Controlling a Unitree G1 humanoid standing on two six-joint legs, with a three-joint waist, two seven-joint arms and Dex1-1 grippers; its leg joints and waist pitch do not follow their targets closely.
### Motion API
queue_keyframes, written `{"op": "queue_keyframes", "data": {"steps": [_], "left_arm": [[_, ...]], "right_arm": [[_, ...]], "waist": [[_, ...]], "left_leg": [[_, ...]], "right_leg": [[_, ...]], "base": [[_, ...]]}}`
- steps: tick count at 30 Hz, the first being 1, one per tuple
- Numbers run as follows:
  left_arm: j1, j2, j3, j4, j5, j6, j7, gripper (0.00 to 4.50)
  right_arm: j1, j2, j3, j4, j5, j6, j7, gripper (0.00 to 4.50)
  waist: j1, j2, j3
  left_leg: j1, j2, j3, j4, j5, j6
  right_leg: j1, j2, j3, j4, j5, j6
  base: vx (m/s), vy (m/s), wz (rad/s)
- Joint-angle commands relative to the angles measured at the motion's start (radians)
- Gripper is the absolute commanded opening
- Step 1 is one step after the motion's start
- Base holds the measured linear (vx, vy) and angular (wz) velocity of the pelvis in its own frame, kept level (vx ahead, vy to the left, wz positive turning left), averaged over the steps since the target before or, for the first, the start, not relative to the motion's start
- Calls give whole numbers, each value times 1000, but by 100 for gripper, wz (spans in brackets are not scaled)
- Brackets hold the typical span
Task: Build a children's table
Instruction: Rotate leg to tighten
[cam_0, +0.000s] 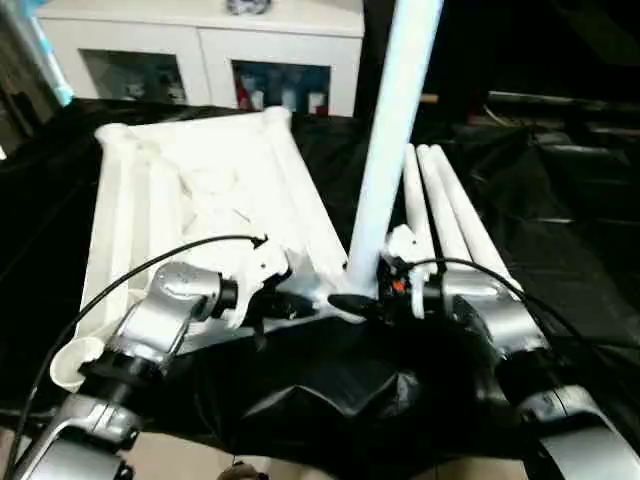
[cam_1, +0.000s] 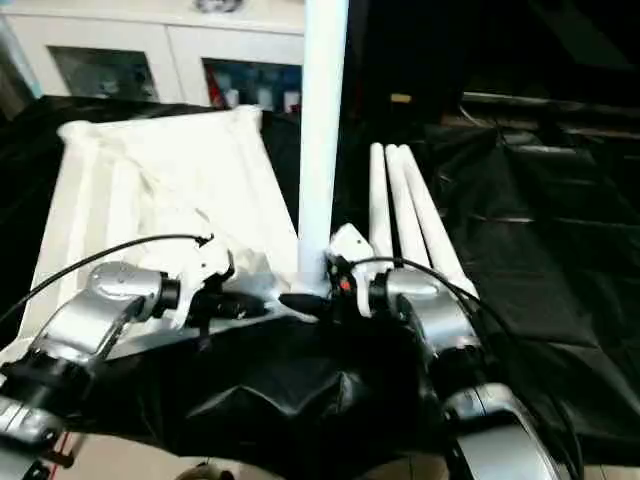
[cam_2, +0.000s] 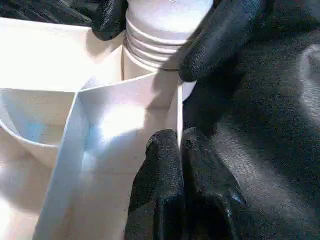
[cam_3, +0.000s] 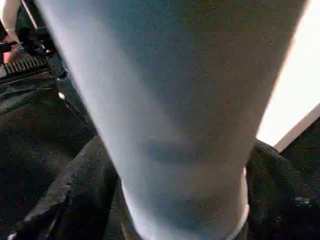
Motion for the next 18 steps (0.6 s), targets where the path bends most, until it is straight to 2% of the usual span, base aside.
{"op": "queue_keyframes", "data": {"steps": [1, 4, 6, 9, 11, 15, 17, 18], "left_arm": [[-5, -23, -37, -43, -38, 3, -40, 0], [-12, -32, -31, -31, -31, 8, -13, 0], [-21, -51, -18, -19, -27, 10, 18, 0], [-61, -122, 30, 23, -16, 35, 164, 0], [-76, -139, 38, 43, 0, 42, 217, 0], [-142, -231, 105, 118, 22, 129, 455, 0], [-152, -248, 118, 128, 26, 143, 494, 0], [-159, -269, 123, 132, 38, 139, 530, 0]], "right_arm": [[7, 11, 27, -35, 9, 17, 11, 307], [5, 29, 22, -23, 4, 38, -30, 286], [-9, 61, -11, 3, 8, 80, -112, 280], [-48, 128, -51, 103, -31, 72, -340, 274], [-61, 145, -60, 136, -45, 74, -417, 274], [-102, 220, -101, 233, -53, 69, -633, 274], [-107, 234, -105, 243, -59, 64, -661, 274], [-118, 256, -109, 263, -72, 48, -711, 274]], "waist": [[-4, 8, -64], [-5, 8, -64], [-7, 6, -63], [-18, 7, -60], [-27, 6, -60], [-34, 4, -63], [-32, 4, -66], [-30, 3, -67]], "left_leg": [[18, 47, -12, -63, -218, 37], [18, 46, -13, -65, -222, 29], [16, 45, -13, -65, -220, 27], [22, 42, -16, -68, -255, -7], [22, 40, -17, -67, -263, -14], [17, 37, -14, -62, -224, -1], [18, 37, -13, -60, -212, 5], [14, 38, -14, -61, -195, 14]], "right_leg": [[48, -83, 52, -75, -197, -208], [49, -83, 52, -76, -209, -202], [49, -82, 53, -76, -209, -200], [43, -86, 53, -84, -303, -184], [43, -86, 53, -88, -325, -176], [46, -84, 54, -85, -272, -179], [47, -83, 54, -83, -247, -182], [49, -84, 53, -80, -216, -186]], "base": [[0, 0, 0], [0, 0, 0], [0, 0, 0], [0, 0, 0], [0, 0, 0], [0, 0, 0], [0, 0, 0], [0, 0, 0]]}}
